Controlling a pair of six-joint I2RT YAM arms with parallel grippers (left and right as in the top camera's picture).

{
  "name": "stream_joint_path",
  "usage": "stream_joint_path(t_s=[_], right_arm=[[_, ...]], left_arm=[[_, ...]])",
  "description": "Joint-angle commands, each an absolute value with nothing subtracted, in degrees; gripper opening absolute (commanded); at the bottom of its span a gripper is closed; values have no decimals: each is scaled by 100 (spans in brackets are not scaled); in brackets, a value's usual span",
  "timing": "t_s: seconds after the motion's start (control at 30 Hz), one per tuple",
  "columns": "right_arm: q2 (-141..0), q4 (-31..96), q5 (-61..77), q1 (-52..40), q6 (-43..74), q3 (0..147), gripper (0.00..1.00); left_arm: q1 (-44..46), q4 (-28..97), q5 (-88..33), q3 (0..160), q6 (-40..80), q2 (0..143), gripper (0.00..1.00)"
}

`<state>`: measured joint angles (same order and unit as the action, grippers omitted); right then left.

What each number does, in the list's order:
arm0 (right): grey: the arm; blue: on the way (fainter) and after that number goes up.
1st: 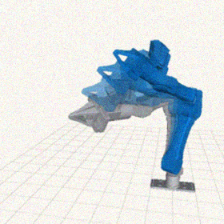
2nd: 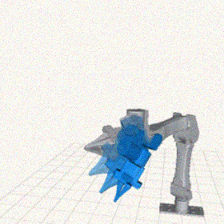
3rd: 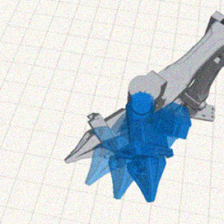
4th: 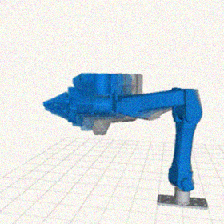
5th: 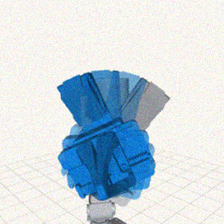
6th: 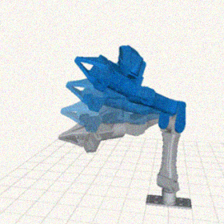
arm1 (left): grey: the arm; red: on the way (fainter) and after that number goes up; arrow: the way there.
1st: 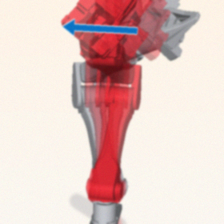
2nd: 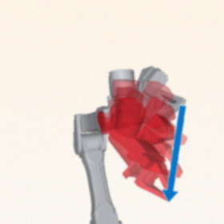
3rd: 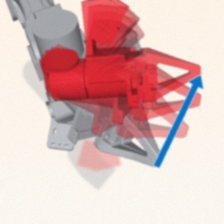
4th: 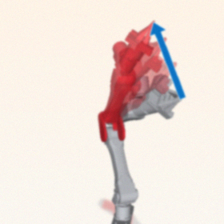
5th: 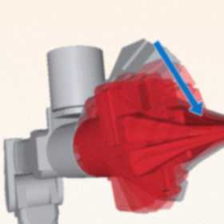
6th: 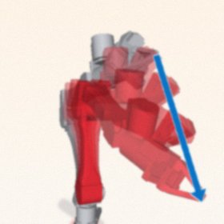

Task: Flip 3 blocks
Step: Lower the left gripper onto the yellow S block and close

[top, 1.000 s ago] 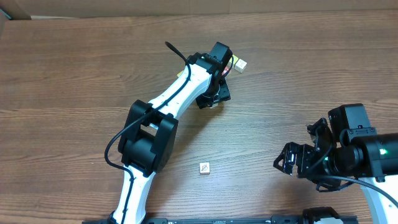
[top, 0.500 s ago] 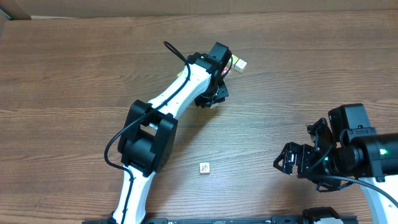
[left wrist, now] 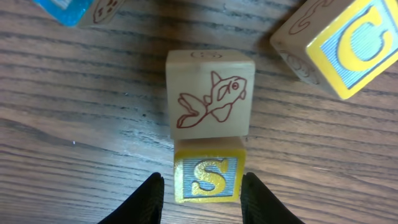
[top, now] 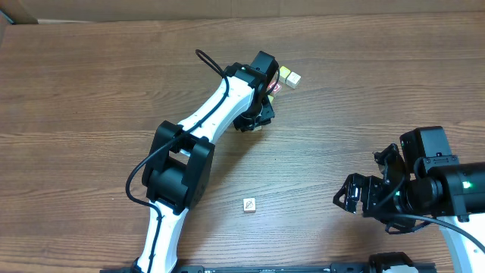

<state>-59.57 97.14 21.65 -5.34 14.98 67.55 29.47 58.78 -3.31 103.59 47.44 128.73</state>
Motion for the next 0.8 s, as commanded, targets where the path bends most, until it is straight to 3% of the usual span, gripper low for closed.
stream_joint_path(t_s=[0.0,0.77], right_arm=[[-5909,9706,2200,-563,1459,6869,100],[-5909,9706,2213,-563,1459,6869,100]], left_arm=[[2917,5940,-134,10431,4606,12964,35],[2915,6005,207,10429,4171,12964,37]])
